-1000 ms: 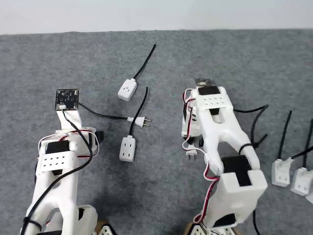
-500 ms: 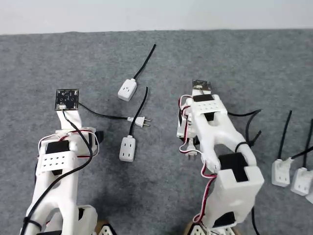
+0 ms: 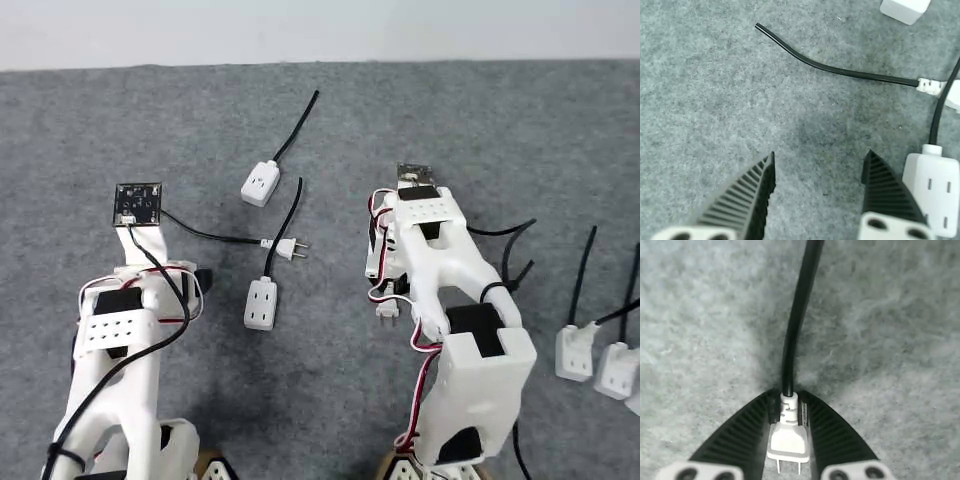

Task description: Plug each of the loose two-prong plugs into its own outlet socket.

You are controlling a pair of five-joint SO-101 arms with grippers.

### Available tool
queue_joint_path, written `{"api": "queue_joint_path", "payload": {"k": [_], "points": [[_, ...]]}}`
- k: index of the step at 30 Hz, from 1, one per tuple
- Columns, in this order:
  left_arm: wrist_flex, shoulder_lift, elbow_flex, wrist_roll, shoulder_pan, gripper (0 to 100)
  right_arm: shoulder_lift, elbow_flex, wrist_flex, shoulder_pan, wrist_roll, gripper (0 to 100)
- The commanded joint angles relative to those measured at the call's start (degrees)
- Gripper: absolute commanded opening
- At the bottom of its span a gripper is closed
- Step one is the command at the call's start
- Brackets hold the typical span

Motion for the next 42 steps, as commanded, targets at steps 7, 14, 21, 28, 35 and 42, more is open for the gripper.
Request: {"api": "queue_joint_path", "payload": {"k": [7,14,21,28,35,42], "points": [[-1.1,0.0,-0.4,-0.5,5.6,27,-18.8,1.4,1.7,-4.9,2.8,0.8],[-0.1,0.2,0.5,-8.2,5.8,24,-41.0,6.0,2.9,-13.7,5.9,0.8],[-1.3,2.0,0.2,-8.5,5.5,3,-56.5,10.6,2.2,-26.0,13.1,0.8],[10.8,19.5,-14.3,-19.4,4.6,1,-58.3,12.2,-1.5,-32.6,14.7,0.8],[14.1,18.4,-13.7,-27.6,6.0,1,-58.3,20.1,-9.3,-37.4,14.7,0.8],[10.5,-0.2,1.0,-32.4,10.4,1,-53.0,21.2,-11.3,-37.7,14.4,0.8]]}}
